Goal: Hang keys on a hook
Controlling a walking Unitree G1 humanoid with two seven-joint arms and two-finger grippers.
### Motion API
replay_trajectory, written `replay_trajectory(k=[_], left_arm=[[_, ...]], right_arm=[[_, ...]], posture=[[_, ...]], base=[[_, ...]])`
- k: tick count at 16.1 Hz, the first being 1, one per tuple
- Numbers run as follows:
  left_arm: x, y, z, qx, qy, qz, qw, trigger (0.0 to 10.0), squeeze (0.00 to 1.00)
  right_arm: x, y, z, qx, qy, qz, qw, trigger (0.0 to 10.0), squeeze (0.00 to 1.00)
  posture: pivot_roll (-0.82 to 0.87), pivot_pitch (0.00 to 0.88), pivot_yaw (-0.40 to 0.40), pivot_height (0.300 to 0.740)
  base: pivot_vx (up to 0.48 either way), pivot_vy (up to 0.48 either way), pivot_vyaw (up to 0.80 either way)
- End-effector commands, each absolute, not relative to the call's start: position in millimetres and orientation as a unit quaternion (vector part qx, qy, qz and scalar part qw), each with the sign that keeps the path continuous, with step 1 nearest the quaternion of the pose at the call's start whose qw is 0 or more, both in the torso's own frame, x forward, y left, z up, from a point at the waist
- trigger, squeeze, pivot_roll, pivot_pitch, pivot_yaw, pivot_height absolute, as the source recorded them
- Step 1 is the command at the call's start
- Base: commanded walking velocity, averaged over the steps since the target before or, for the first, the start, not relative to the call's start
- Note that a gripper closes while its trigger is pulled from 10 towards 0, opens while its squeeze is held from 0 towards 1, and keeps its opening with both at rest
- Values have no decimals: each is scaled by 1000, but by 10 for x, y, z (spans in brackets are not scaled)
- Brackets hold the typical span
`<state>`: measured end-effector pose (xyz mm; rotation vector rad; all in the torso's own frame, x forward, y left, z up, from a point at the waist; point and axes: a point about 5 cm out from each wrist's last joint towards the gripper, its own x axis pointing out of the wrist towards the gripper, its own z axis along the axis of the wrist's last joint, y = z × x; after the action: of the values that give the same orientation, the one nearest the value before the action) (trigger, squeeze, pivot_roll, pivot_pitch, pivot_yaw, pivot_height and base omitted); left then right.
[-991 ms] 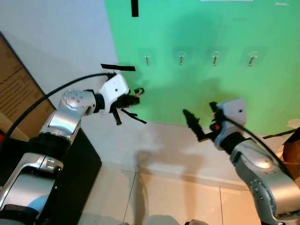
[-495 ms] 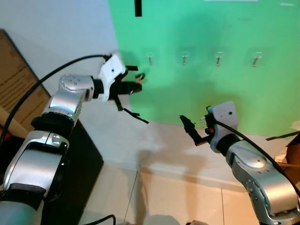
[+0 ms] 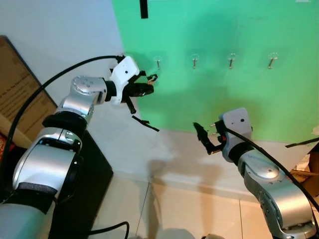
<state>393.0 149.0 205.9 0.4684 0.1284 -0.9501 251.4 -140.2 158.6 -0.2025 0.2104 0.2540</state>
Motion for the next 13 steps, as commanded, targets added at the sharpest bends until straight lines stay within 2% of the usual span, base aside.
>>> replay_trajectory(k=[1, 4, 7, 9, 13], left_arm=[[3968, 1498, 2140, 238, 46, -432, 869, 10000, 0], [3954, 1407, 2126, 211, 11, -429, 878, 10000, 0], [3703, 1278, 1903, 153, -45, -435, 886, 10000, 0], [3516, 1276, 1726, 129, -44, -412, 901, 10000, 0], [3350, 1309, 1479, 138, -22, -358, 923, 10000, 0]], right_arm=[[2496, -1380, 1651, -99, 89, 121, 984, 10000, 0], [2448, -1441, 1645, -110, 72, 84, 988, 10000, 0], [2324, -1560, 1512, -81, 79, 33, 993, 10000, 0], [2301, -1601, 1442, -54, 89, 11, 995, 10000, 0], [2279, -1695, 1331, -34, 103, -20, 994, 10000, 0]], posture=[[-140, 0, 172, 740], [-148, 0, 182, 740], [-143, 0, 159, 740], [-131, 0, 141, 740], [-118, 0, 125, 740]], base=[[0, 0, 0], [0, 0, 0], [0, 0, 0], [0, 0, -500], [0, 342, -800]])
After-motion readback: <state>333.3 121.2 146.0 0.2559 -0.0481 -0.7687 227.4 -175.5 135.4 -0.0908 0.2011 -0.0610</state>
